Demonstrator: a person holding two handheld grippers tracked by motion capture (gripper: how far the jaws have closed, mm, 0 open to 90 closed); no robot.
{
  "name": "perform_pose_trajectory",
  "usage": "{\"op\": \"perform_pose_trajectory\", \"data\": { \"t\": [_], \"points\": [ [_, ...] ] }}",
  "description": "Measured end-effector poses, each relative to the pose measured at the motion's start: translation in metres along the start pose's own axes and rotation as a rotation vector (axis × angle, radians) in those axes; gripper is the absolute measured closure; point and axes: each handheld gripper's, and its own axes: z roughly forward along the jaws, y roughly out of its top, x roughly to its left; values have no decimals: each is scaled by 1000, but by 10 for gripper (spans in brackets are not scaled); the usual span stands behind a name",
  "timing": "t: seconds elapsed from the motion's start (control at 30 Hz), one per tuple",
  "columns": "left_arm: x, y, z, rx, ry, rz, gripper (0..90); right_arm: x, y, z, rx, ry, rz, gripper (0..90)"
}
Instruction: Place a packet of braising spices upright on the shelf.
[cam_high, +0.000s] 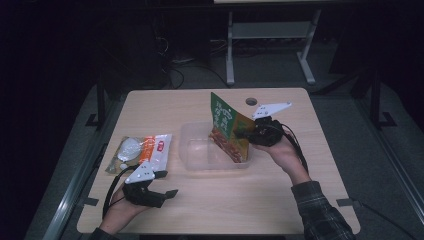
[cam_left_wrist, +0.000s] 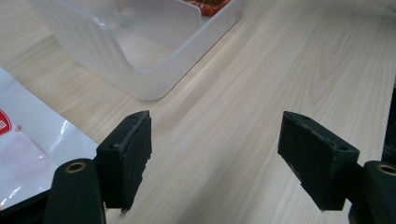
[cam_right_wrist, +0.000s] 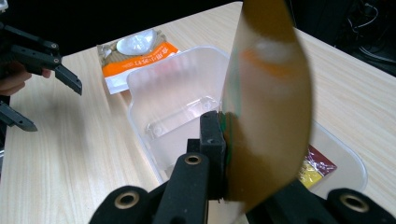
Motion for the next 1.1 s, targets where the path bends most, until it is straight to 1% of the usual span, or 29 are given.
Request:
{"op": "perform_pose_trajectory", "data": {
  "t": [0.13, 0.2, 0.37, 0.43, 0.47, 0.5, 0.57, 0.6, 0.63, 0.77, 0.8, 0.87, 0.93, 1.0, 1.03, 1.07, 1.1],
  "points": [
    [0, 0, 1, 1, -1, 6, 253, 0, 1, -2, -15, 7, 13, 816],
    [0, 0, 1, 2, -1, 7, 252, -1, 1, -3, -20, -1, 19, 762],
    [0, 0, 0, 10, 5, 18, 250, 0, 1, -8, -29, -12, 20, 561],
    [1, -1, 0, 12, 8, 19, 248, 1, 0, -11, -29, -29, 15, 452],
    [1, -1, 0, 12, 9, 20, 248, 2, 0, -12, -29, -48, 9, 424],
    [1, -1, -1, 12, 10, 21, 248, 3, -1, -14, -31, -60, 7, 409],
    [2, -1, -1, 14, 10, 25, 247, 5, -2, -17, -31, -58, 9, 384],
    [2, -1, -1, 15, 9, 20, 247, 6, -3, -18, -31, -63, 3, 373],
    [2, -1, -1, 16, 10, 21, 247, 7, -5, -20, -28, -73, -2, 369],
    [4, -1, -2, 26, 17, 26, 246, 12, -11, -26, -19, -78, -8, 357],
    [4, -2, -2, 26, 17, 21, 246, 13, -13, -28, -13, -82, -8, 355],
    [4, -2, -3, 28, 16, 14, 246, 16, -18, -31, -4, -90, -17, 353],
    [6, -2, -3, 31, 18, 16, 246, 18, -25, -34, 3, -88, -21, 346],
    [7, -3, -4, 40, 24, 26, 245, 21, -31, -36, 14, -85, -11, 331],
    [7, -3, -4, 32, 24, 9, 245, 24, -36, -37, 21, -85, -10, 323],
    [8, -3, -5, 35, 25, 4, 246, 26, -41, -38, 25, -81, -8, 312],
    [9, -3, -7, 43, 29, 8, 246, 27, -44, -38, 31, -78, -10, 305]
  ]
}}
